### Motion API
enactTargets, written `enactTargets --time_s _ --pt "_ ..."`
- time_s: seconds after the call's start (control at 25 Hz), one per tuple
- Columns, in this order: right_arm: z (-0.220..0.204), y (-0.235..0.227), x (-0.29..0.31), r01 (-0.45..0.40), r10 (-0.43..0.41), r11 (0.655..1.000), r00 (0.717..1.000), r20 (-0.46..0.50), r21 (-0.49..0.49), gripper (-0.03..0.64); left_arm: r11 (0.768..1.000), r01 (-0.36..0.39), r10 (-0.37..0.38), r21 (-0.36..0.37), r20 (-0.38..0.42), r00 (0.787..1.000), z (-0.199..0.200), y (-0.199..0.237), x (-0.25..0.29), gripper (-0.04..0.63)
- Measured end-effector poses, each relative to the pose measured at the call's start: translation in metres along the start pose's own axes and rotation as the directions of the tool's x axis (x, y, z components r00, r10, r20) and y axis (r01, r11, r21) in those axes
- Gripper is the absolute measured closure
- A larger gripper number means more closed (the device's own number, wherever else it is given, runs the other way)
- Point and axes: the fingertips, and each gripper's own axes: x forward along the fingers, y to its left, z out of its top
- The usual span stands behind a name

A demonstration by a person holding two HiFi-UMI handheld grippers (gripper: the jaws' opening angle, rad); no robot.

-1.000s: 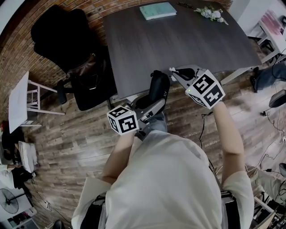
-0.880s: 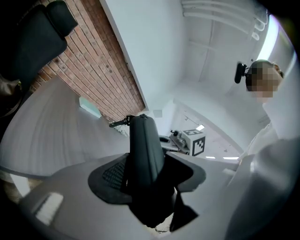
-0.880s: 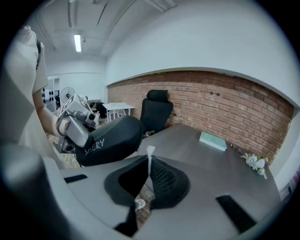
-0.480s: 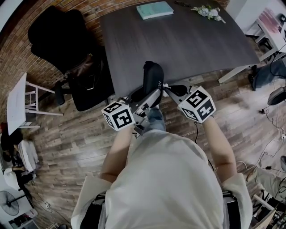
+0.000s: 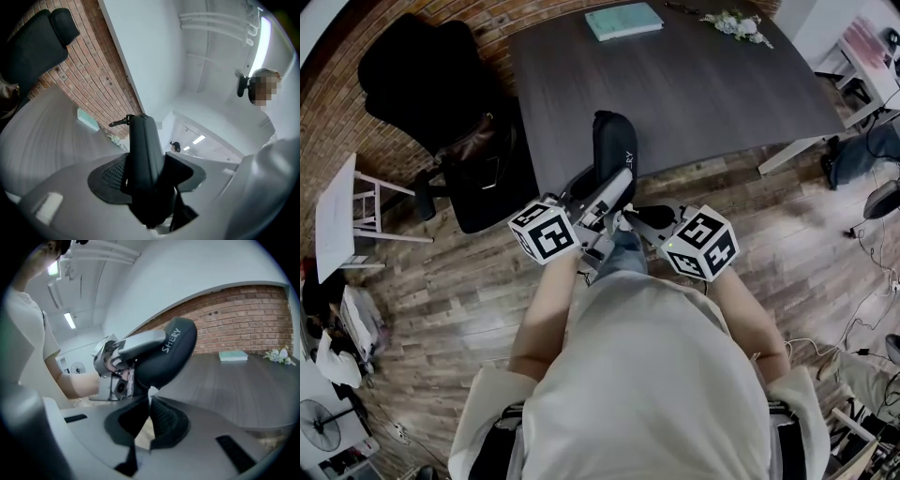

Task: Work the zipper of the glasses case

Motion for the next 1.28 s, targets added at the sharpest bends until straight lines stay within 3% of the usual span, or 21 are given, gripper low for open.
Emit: enactTargets --time_s 0.32,0.48,0.6,0.72,0.84,1.08,1.16,1.28 --pt "0.013 0.026 0.005 -0.123 0.117 0.989 0.990 0.080 0.079 0.614 1.000 0.019 -0.018 0.007 -0.013 1.000 -0.004 -0.002 0.008 0.351" --pt "0.009 0.019 0.011 -0.090 0.088 0.995 0.995 0.050 0.044 0.614 1.000 0.013 -0.013 -0.008 -0.001 1.000 -0.006 0.011 0.011 0.351" --pt "0.006 0.001 0.010 -0.021 0.020 0.999 0.998 0.054 0.034 0.612 1.000 -0.001 0.001 -0.025 -0.001 1.000 -0.005 0.025 0.018 0.351" --pt "-0.001 -0.028 0.005 0.098 -0.101 0.994 0.993 0.063 0.054 0.596 0.999 -0.030 0.030 -0.044 -0.010 1.000 -0.004 0.045 0.026 0.348" --pt "-0.011 -0.061 -0.001 0.190 -0.195 0.976 0.980 0.044 0.102 0.500 0.994 -0.090 0.088 -0.058 -0.033 0.996 -0.005 0.076 0.033 0.348" --pt "-0.006 -0.133 -0.018 0.347 -0.360 0.927 0.930 0.070 0.144 0.575 0.970 -0.228 0.218 -0.088 -0.111 0.970 -0.017 0.146 0.053 0.345" --pt "0.001 -0.153 -0.018 0.375 -0.391 0.914 0.916 0.091 0.154 0.611 0.958 -0.270 0.254 -0.095 -0.147 0.956 -0.022 0.169 0.062 0.345" --pt "0.009 -0.178 -0.010 0.397 -0.415 0.904 0.904 0.103 0.157 0.614 0.942 -0.321 0.297 -0.099 -0.199 0.934 -0.026 0.203 0.077 0.344"
